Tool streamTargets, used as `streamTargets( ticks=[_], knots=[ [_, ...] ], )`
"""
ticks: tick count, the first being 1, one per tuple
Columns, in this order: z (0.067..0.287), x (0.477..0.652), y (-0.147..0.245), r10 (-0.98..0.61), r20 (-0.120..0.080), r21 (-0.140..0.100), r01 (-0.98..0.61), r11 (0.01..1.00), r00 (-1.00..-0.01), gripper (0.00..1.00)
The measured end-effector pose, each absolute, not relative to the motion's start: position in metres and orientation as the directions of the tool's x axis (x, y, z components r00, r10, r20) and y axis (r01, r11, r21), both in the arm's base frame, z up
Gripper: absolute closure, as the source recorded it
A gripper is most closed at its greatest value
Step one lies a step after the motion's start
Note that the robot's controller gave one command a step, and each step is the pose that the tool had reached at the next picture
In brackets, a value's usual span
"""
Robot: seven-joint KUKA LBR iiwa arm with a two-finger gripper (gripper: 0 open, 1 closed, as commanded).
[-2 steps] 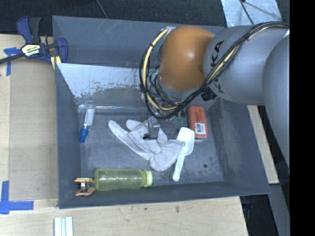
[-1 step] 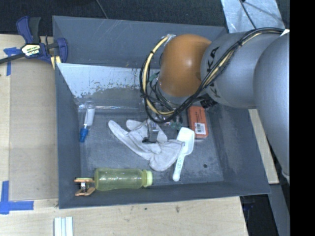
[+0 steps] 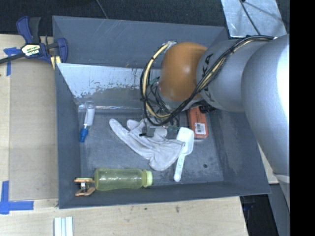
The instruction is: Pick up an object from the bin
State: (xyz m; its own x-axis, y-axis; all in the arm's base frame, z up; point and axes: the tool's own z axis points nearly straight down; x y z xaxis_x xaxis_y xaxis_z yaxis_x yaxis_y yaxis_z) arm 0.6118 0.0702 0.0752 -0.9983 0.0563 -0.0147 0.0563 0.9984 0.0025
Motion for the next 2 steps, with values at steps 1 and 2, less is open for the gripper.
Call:
streamTargets(
  ticks=[1,2],
  knots=[
    [0.075,0.612,0.070,0.057,-0.015,0.003,0.057,0.998,-0.998,1.00],
    [0.216,0.606,0.063,0.006,-0.003,0.000,0.006,1.000,-1.000,1.00]
  ],
)
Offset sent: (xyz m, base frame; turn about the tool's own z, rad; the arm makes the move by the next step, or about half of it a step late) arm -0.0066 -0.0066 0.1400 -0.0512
